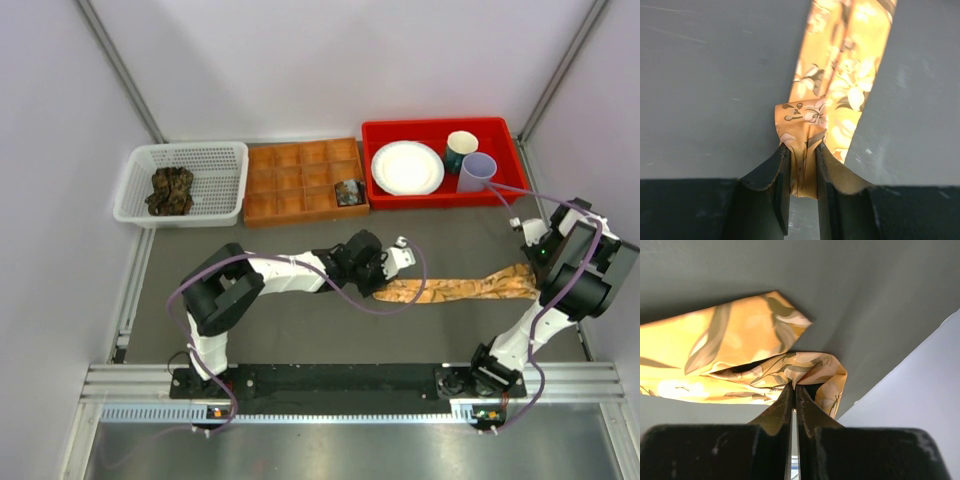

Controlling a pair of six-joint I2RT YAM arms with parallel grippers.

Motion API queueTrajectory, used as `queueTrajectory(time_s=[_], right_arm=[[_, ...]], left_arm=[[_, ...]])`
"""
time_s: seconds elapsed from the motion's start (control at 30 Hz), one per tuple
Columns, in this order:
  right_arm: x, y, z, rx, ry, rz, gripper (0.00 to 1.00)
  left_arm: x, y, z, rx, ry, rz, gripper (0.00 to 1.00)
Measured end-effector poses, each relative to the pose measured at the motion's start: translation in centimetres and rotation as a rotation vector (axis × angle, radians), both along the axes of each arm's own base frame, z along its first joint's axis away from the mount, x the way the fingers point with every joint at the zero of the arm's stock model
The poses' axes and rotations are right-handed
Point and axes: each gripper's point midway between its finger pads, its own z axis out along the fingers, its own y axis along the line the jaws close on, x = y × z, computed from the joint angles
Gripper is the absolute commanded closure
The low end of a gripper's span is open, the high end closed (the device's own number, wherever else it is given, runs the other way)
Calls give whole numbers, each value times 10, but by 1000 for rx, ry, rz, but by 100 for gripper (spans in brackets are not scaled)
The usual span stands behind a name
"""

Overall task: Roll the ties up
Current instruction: Roll the tie at the center of the board.

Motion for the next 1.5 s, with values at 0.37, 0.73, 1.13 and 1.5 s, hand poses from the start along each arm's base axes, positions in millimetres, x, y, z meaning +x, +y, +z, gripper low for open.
queueTrajectory(time_s=[0.37,0.73,1.13,1.5], right_arm=[[0,-1,0,0,8,50,100],[-1,0,1,9,12,136,85],[21,3,66,148,-36,101,43],[55,28,70,171,-87,-40,41]], left_arm=[[60,8,20,-157,-18,304,100],[69,7,21,-221,28,399,100],[66,14,-8,-156,62,406,100],[63,12,-8,-163,80,390,100]])
